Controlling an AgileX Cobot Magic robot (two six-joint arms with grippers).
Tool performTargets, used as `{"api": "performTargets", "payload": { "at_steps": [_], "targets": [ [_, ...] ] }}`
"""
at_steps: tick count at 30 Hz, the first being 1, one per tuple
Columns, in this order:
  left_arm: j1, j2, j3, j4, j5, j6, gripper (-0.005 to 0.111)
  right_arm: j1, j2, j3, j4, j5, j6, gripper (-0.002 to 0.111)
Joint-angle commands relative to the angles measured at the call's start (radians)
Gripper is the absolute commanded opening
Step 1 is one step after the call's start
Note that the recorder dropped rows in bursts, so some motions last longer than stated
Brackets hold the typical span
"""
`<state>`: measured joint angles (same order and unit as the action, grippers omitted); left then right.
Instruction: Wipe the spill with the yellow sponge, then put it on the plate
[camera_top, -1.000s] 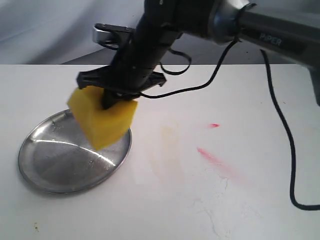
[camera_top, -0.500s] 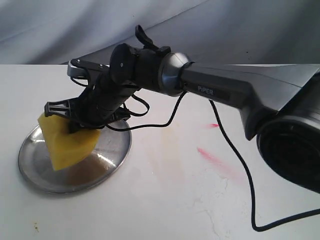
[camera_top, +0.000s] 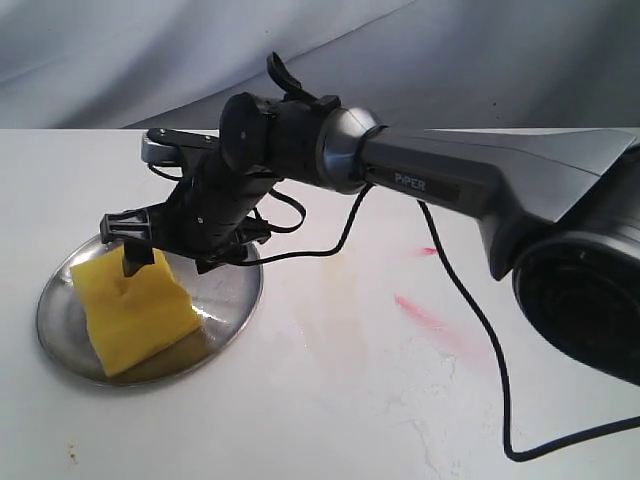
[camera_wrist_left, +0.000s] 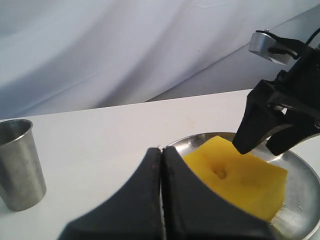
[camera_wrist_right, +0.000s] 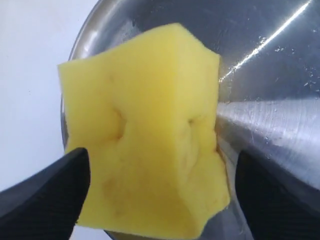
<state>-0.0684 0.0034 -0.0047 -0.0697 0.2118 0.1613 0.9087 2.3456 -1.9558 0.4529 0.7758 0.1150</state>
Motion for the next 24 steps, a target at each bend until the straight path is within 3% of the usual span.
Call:
{"api": "performTargets", "payload": {
  "at_steps": [1,3,4,5,6,8,9,18,24],
  "targets": [
    [-0.001,-0.003,0.005,0.001,-0.006,-0.002,0.000,-0.041,-0.050,0.005,-0.037,0.071,0.020,0.072],
    [-0.001,-0.003,0.005,0.001,-0.006,-0.002,0.000,-0.055,-0.076,0.005,-0.103,0.115,0.039,0.062],
    [-0.001,-0.003,0.005,0.001,-0.006,-0.002,0.000,-0.054,-0.111,0.005,-0.247,0.170,0.071,0.043],
    [-0.001,-0.003,0.005,0.001,-0.006,-0.002,0.000,-0.050,-0.128,0.005,-0.323,0.197,0.084,0.035],
    [-0.001,-0.003,0.005,0.001,-0.006,-0.002,0.000,-0.041,-0.156,0.005,-0.432,0.271,0.107,0.017],
    [-0.001,-0.003,0.005,0.001,-0.006,-0.002,0.000,-0.023,-0.209,0.053,-0.550,0.323,0.157,0.004],
    [-0.001,-0.003,0.005,0.001,-0.006,-0.002,0.000,-0.022,-0.232,0.082,-0.575,0.315,0.172,0.002],
    [-0.001,-0.003,0.005,0.001,-0.006,-0.002,0.000,-0.023,-0.853,0.969,-0.641,-0.144,0.323,0.000],
    [-0.001,-0.003,0.005,0.001,-0.006,-0.002,0.000,-0.023,-1.120,1.168,-0.671,-0.212,0.397,0.000]
  ]
}}
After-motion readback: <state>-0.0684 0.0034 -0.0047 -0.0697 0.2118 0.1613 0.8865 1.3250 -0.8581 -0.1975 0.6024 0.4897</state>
